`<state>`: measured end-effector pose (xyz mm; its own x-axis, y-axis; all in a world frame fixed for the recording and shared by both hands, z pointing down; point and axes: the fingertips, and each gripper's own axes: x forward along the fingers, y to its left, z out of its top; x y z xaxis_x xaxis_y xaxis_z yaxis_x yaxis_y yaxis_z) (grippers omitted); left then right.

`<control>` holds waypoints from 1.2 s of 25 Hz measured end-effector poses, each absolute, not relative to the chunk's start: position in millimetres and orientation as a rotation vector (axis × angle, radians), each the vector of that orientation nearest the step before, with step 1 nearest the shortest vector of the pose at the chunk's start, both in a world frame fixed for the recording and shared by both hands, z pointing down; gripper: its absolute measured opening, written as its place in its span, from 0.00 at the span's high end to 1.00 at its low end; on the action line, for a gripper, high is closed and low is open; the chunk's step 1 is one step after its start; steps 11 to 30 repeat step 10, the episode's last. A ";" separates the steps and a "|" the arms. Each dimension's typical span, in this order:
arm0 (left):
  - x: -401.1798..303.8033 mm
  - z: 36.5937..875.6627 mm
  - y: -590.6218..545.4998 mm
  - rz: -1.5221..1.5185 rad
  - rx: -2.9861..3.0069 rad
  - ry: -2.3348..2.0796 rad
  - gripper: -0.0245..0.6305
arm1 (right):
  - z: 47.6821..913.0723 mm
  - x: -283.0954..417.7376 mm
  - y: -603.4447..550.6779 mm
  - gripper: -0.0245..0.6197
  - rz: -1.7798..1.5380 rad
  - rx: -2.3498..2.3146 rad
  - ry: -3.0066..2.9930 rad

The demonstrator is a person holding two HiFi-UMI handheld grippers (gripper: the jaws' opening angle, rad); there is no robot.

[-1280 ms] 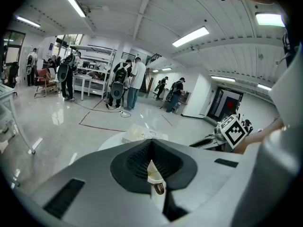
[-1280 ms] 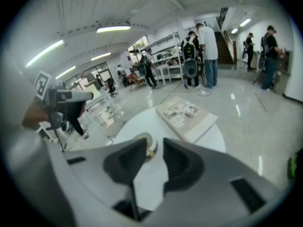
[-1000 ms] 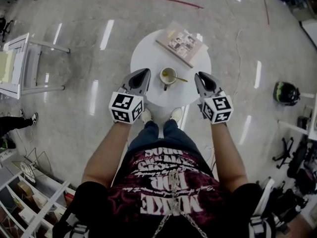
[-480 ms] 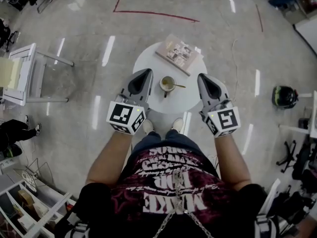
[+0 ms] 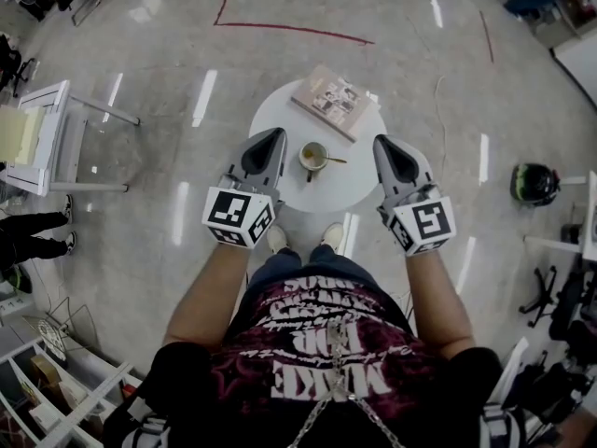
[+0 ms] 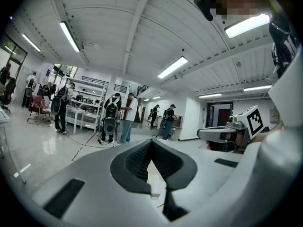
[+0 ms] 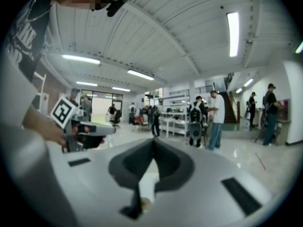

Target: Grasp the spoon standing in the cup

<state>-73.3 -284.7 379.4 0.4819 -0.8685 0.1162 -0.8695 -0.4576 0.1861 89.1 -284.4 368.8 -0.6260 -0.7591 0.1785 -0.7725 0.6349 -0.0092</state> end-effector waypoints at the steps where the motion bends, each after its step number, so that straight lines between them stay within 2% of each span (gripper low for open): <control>1: -71.8 379.9 -284.1 0.008 2.507 -1.497 0.93 | 368.7 90.3 -283.6 0.91 0.125 1.272 -2.697; 30: -67.1 381.2 -287.3 0.010 2.489 -1.514 0.93 | 368.5 91.3 -285.3 0.91 0.131 1.265 -2.709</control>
